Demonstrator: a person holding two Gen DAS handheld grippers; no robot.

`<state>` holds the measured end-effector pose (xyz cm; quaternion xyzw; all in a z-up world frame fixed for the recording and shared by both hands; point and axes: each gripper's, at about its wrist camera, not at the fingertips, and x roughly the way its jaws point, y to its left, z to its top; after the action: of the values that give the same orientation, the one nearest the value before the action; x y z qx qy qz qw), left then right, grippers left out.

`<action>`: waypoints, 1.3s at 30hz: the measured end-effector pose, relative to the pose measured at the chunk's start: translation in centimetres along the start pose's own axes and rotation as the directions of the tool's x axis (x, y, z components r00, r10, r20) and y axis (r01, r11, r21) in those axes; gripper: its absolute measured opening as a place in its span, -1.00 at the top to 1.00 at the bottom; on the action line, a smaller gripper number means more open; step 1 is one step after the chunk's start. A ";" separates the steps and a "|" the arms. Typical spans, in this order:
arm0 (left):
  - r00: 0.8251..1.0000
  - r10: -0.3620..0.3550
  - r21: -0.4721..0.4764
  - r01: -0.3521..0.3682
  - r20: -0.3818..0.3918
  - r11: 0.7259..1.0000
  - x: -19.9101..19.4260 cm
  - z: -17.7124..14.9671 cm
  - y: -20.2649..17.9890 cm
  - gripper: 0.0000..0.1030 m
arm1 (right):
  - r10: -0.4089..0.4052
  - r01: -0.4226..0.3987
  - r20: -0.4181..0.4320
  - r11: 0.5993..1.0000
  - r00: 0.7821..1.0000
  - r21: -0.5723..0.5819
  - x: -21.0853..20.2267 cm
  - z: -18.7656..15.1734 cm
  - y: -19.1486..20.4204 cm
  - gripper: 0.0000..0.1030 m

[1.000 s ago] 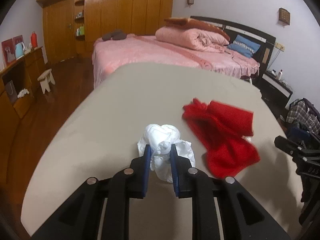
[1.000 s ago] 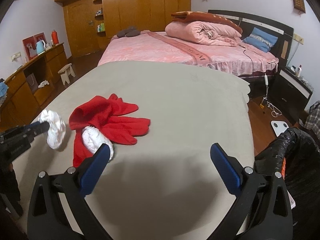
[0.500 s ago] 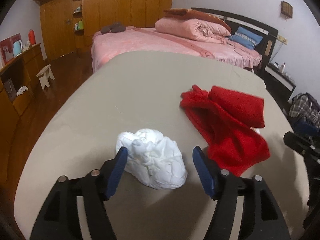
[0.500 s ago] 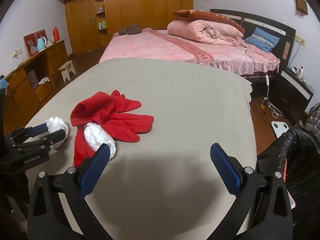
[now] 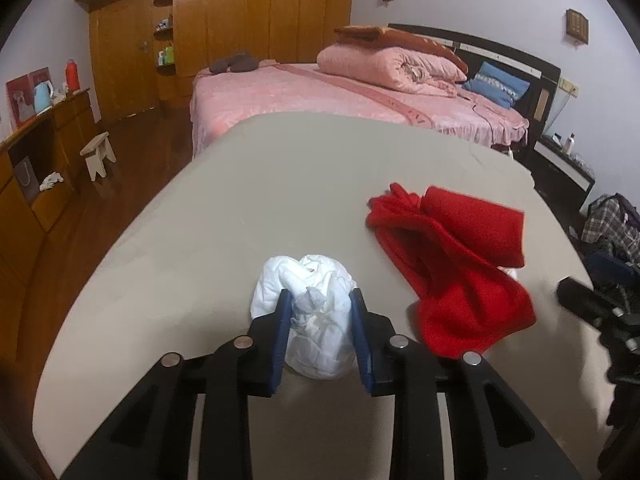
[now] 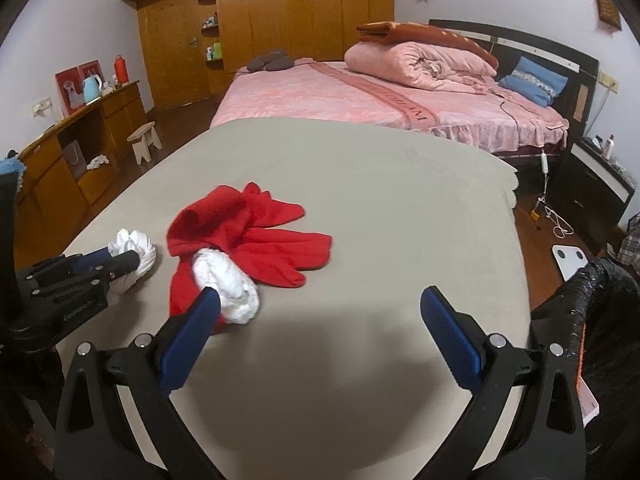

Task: Collect trash
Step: 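Grasp the red gloves with the right gripper while the left gripper holds the white cloth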

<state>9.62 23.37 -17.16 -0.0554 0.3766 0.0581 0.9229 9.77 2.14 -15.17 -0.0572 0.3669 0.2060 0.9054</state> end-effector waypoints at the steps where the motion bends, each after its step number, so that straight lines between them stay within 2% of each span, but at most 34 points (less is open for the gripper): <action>1: 1.000 0.001 -0.002 -0.001 0.006 1.000 -0.2 0.1 0.1 0.44 | 0.008 -0.008 0.002 1.000 1.000 0.003 0.0 0.1 0.2 -0.89; 9: 0.999 0.022 -0.025 -0.021 0.042 0.999 -2.0 0.5 1.6 0.45 | 0.056 -0.056 0.041 0.998 0.998 -0.020 -0.1 1.4 2.5 -0.88; 16: 0.997 0.037 -0.051 -0.034 0.070 0.998 -2.7 1.5 3.1 0.45 | 0.088 -0.086 0.032 0.994 0.996 -0.067 1.0 3.1 5.0 -0.58; 18: 0.997 0.038 -0.057 -0.034 0.072 0.998 -2.8 1.6 3.3 0.45 | 0.098 -0.096 0.019 0.992 0.995 -0.080 1.5 3.2 5.5 -0.42; 21: 0.996 0.035 -0.060 -0.030 0.077 0.998 -2.8 1.6 3.3 0.45 | 0.119 -0.120 -0.018 0.988 0.993 -0.098 2.4 3.5 6.1 0.02; 23: 0.996 0.033 -0.061 -0.028 0.077 0.998 -2.7 1.6 3.4 0.45 | 0.146 -0.152 -0.059 0.982 0.988 -0.110 3.0 3.7 6.4 0.59; 25: 0.996 0.031 -0.062 -0.026 0.078 0.998 -2.8 1.7 3.3 0.45 | 0.168 -0.175 -0.070 0.979 0.983 -0.105 2.9 3.8 6.3 0.87; 32: 0.994 0.032 -0.059 -0.026 0.101 0.998 -3.8 2.0 2.8 0.45 | 0.236 -0.236 0.007 0.970 0.972 -0.060 -0.8 5.5 4.8 0.91; 39: 0.990 0.008 -0.041 -0.002 0.143 0.999 -5.4 3.3 1.3 0.45 | 0.225 -0.222 0.064 0.973 0.972 -0.062 -3.5 6.9 3.1 0.91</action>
<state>7.85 24.77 -11.13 -0.0691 0.3082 0.0719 0.9461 10.65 5.59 -7.58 -0.0327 0.3329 0.3184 0.8870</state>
